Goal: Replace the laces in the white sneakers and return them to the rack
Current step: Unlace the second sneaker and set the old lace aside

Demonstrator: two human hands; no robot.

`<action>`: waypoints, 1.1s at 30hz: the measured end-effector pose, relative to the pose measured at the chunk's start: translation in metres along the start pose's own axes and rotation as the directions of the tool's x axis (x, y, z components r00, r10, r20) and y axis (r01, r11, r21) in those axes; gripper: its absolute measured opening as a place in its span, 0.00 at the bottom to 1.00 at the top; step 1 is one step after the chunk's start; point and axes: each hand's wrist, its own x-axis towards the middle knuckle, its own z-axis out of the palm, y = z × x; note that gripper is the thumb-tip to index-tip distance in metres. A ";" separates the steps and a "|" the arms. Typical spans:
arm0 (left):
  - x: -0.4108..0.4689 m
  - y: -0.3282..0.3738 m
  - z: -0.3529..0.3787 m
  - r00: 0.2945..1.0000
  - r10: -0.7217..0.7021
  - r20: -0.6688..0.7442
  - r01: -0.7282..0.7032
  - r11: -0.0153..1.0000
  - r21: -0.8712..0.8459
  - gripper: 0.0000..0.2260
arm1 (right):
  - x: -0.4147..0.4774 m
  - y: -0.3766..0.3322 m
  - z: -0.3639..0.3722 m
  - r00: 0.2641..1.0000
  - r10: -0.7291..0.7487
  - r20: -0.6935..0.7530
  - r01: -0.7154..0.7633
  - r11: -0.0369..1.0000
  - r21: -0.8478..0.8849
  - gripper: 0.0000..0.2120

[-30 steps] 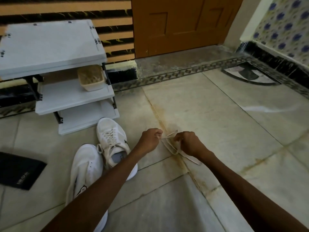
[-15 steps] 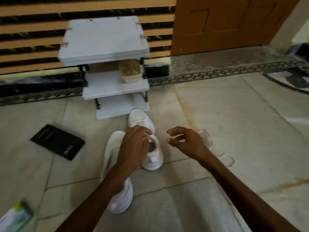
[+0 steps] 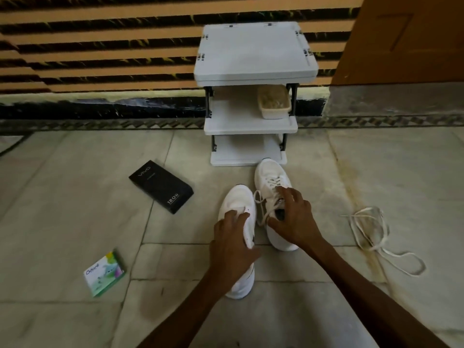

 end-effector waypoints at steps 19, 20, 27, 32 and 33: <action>0.129 -0.016 -0.038 0.992 -0.123 -0.015 0.123 0.992 -0.018 0.32 | 0.005 0.001 0.008 1.000 -0.010 -0.026 0.009 0.999 -0.036 0.37; 0.130 -0.016 -0.039 0.993 -0.122 -0.008 0.122 0.992 -0.021 0.31 | 0.007 0.003 0.009 1.000 0.002 -0.015 -0.003 1.000 -0.028 0.36; 0.122 -0.014 -0.047 0.989 -0.147 0.028 0.147 0.989 0.005 0.34 | 0.022 -0.014 0.007 0.996 -0.003 -0.090 -0.023 0.959 -0.282 0.22; 0.102 -0.008 -0.038 0.971 -0.239 0.004 0.237 0.964 0.116 0.43 | 0.043 -0.029 0.004 0.993 -0.028 -0.114 -0.011 0.947 -0.321 0.09; 0.100 -0.009 -0.038 0.968 -0.252 -0.017 0.252 0.961 0.110 0.42 | 0.045 -0.028 0.002 0.992 -0.002 -0.128 -0.036 0.954 -0.296 0.09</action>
